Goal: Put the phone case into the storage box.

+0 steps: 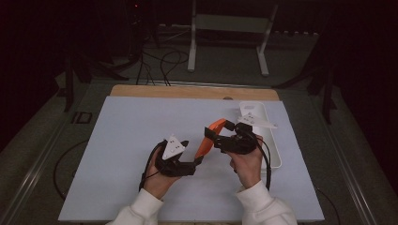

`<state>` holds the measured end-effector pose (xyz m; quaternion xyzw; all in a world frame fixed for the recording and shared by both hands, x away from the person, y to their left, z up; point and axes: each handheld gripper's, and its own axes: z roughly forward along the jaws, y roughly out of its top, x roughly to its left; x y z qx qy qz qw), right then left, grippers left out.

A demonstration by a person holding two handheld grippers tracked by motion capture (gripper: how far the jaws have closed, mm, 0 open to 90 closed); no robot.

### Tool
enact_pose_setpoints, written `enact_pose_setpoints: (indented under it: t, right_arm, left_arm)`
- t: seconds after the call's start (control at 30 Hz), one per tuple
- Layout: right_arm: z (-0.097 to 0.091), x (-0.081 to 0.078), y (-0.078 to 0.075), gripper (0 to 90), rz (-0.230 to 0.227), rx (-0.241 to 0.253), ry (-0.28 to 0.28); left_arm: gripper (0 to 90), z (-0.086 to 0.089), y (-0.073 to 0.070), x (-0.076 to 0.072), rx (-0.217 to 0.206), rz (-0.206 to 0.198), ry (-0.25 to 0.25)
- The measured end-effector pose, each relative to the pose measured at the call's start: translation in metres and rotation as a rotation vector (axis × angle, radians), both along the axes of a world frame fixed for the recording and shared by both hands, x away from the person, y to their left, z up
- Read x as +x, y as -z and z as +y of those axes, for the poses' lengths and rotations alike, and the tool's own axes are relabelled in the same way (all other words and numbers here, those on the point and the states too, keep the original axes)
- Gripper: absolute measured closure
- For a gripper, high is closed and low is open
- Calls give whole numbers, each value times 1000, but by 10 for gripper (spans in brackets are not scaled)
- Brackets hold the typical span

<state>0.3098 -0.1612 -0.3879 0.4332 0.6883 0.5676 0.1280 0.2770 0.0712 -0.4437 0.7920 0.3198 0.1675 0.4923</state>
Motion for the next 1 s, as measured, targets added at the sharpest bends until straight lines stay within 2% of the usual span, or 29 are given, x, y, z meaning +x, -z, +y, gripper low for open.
enact_pose_setpoints:
  t: [0.07,0.1,0.13,0.47,0.8,1.0]
  right_arm:
    - [0,0,0,169,-1,-2,1]
    - [0,0,0,169,-1,-2,1]
    - [-1,0,-1,168,-4,-7,3]
    - [-5,0,-3,168,-14,-13,14]
    - [-9,-1,-6,168,-24,-29,25]
    - [-8,-1,-8,169,-38,-44,28]
  left_arm:
    - [222,0,0,0,0,0,0]
    - [184,2,-1,-1,6,-15,-13]
    - [184,3,-2,-1,5,-17,-11]
    - [49,15,-8,1,-17,-7,-35]
    - [19,33,-13,3,-22,-4,-82]
    - [10,44,-15,3,-27,-7,-93]
